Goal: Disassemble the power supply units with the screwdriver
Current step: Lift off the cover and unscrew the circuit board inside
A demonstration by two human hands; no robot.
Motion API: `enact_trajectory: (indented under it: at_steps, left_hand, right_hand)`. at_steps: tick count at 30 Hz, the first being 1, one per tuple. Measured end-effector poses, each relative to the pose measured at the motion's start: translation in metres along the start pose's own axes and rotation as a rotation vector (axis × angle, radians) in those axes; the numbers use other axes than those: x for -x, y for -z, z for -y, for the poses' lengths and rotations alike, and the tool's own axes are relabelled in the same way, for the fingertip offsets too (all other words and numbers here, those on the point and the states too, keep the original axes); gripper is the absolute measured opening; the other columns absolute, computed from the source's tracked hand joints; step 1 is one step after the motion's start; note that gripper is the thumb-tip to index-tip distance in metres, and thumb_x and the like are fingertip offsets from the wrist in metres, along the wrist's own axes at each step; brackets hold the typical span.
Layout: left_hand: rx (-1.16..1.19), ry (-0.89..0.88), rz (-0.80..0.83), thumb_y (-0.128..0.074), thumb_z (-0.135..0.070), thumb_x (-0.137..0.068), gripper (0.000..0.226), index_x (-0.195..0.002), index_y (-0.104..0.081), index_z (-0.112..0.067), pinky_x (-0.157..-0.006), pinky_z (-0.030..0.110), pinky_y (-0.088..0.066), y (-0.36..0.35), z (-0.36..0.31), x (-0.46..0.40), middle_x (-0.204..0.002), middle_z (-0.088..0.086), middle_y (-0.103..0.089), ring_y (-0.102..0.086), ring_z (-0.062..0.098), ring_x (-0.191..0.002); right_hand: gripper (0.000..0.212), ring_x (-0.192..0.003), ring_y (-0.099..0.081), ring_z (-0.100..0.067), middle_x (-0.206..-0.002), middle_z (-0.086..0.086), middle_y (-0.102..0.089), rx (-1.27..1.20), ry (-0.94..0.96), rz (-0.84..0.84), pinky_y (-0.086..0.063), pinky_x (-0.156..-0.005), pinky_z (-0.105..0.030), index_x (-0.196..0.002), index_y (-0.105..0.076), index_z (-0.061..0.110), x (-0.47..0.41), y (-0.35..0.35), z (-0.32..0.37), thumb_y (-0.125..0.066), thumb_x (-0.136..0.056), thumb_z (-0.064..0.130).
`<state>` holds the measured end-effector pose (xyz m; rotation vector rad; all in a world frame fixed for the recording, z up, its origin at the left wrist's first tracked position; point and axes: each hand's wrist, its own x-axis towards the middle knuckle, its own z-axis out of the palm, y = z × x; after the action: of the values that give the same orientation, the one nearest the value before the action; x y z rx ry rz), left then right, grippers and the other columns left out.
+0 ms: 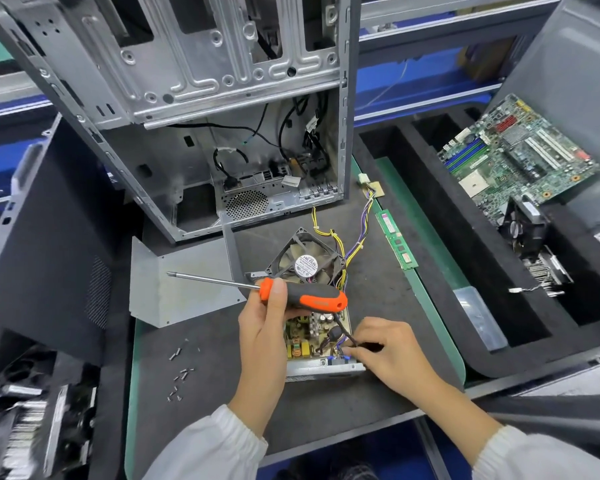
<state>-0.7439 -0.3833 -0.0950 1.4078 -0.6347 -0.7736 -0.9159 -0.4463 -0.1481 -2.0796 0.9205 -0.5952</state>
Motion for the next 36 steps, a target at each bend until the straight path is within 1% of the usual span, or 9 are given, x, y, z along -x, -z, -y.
enact_trajectory:
  at_steps: [6, 10, 13, 19, 23, 26, 31, 34, 36]
  left_hand:
    - [0.010, 0.012, 0.026, -0.052, -0.058, -0.087, 0.042, -0.093, -0.068, -0.020, -0.081, 0.037, -0.057, -0.001, 0.000, 0.000, -0.091, 0.002, -0.074, -0.070, 0.020, -0.090]
    - [0.080, 0.006, 0.004, -0.053, -0.051, -0.090, 0.039, -0.092, -0.070, -0.016, -0.074, 0.028, -0.057, 0.000, -0.002, -0.001, -0.091, 0.007, -0.074, -0.071, 0.022, -0.087]
    - [0.189, 0.025, -0.048, -0.056, -0.049, -0.089, 0.030, -0.088, -0.073, -0.024, -0.072, 0.025, -0.056, 0.003, -0.006, 0.001, -0.090, 0.004, -0.074, -0.071, 0.018, -0.084]
    - [0.381, 0.118, -0.187, -0.055, -0.042, -0.090, 0.042, -0.102, -0.062, -0.003, -0.073, 0.033, -0.057, 0.022, -0.019, -0.003, -0.099, 0.020, -0.068, -0.064, 0.033, -0.093]
    - [0.407, 0.058, -0.240, -0.049, -0.041, -0.092, 0.044, -0.094, -0.065, 0.000, -0.076, 0.042, -0.059, 0.052, -0.035, -0.005, -0.095, 0.025, -0.070, -0.067, 0.038, -0.093]
    - [0.386, 0.044, -0.300, -0.042, -0.035, -0.100, 0.055, -0.107, -0.054, 0.018, -0.086, 0.054, -0.055, 0.072, -0.041, -0.006, -0.107, 0.041, -0.059, -0.060, 0.051, -0.104]
    - [0.408, 0.118, -0.311, -0.044, -0.034, -0.099, 0.059, -0.110, -0.048, 0.024, -0.083, 0.048, -0.057, 0.089, -0.041, -0.007, -0.109, 0.049, -0.051, -0.056, 0.057, -0.104]
    - [0.423, 0.146, -0.313, -0.053, -0.041, -0.088, 0.068, -0.112, -0.048, 0.022, -0.084, 0.050, -0.056, 0.096, -0.038, -0.006, -0.107, 0.046, -0.055, -0.061, 0.052, -0.100]
    - [0.429, 0.156, -0.329, -0.056, -0.043, -0.084, 0.067, -0.109, -0.051, 0.018, -0.075, 0.044, -0.058, 0.101, -0.033, -0.007, -0.101, 0.041, -0.058, -0.065, 0.046, -0.095]
  right_hand:
    - [0.018, -0.065, -0.055, -0.008, -0.069, 0.001, -0.060, 0.003, -0.014, -0.017, -0.045, -0.065, -0.021, -0.065, -0.068, 0.003, -0.013, 0.025, 0.013, -0.081, -0.073, 0.012]
    - [0.011, -0.078, -0.059, -0.010, -0.081, 0.004, -0.063, -0.028, -0.078, 0.112, -0.049, -0.076, -0.031, -0.080, -0.065, 0.010, -0.023, 0.047, 0.023, -0.070, -0.086, 0.017]
    - [0.012, -0.079, -0.060, -0.011, -0.083, 0.004, -0.062, -0.040, -0.046, 0.077, -0.049, -0.077, -0.033, -0.086, -0.059, 0.014, -0.037, 0.060, 0.040, -0.060, -0.092, 0.025]
    - [0.016, -0.081, -0.060, -0.020, -0.083, -0.007, -0.063, -0.242, 0.089, 0.124, -0.047, -0.078, -0.040, -0.081, -0.053, 0.008, -0.106, 0.058, 0.105, -0.055, -0.096, 0.012]
    - [0.016, -0.078, -0.056, -0.009, -0.083, -0.003, -0.062, -0.403, 0.233, 0.167, -0.046, -0.073, -0.020, -0.082, -0.051, 0.012, -0.156, 0.057, 0.163, -0.052, -0.097, 0.010]
    - [0.014, -0.077, -0.050, -0.016, -0.080, 0.005, -0.062, -0.487, 0.340, 0.186, -0.044, -0.072, -0.022, -0.082, -0.051, 0.017, -0.184, 0.056, 0.206, -0.052, -0.096, 0.013]
    - [0.017, -0.081, -0.055, -0.010, -0.087, -0.009, -0.065, -0.430, 0.432, 0.257, -0.043, -0.077, -0.024, -0.089, -0.050, -0.001, -0.207, 0.032, 0.239, -0.051, -0.098, 0.013]
    - [0.017, -0.080, -0.052, -0.020, -0.094, -0.024, -0.063, -0.257, 0.390, 0.314, -0.043, -0.075, -0.035, -0.086, -0.053, 0.000, -0.214, 0.005, 0.235, -0.055, -0.096, 0.013]
    - [0.015, -0.076, -0.052, -0.024, -0.091, -0.018, -0.065, -0.091, 0.325, 0.391, -0.042, -0.073, -0.036, -0.086, -0.057, 0.005, -0.215, -0.012, 0.222, -0.057, -0.095, 0.017]
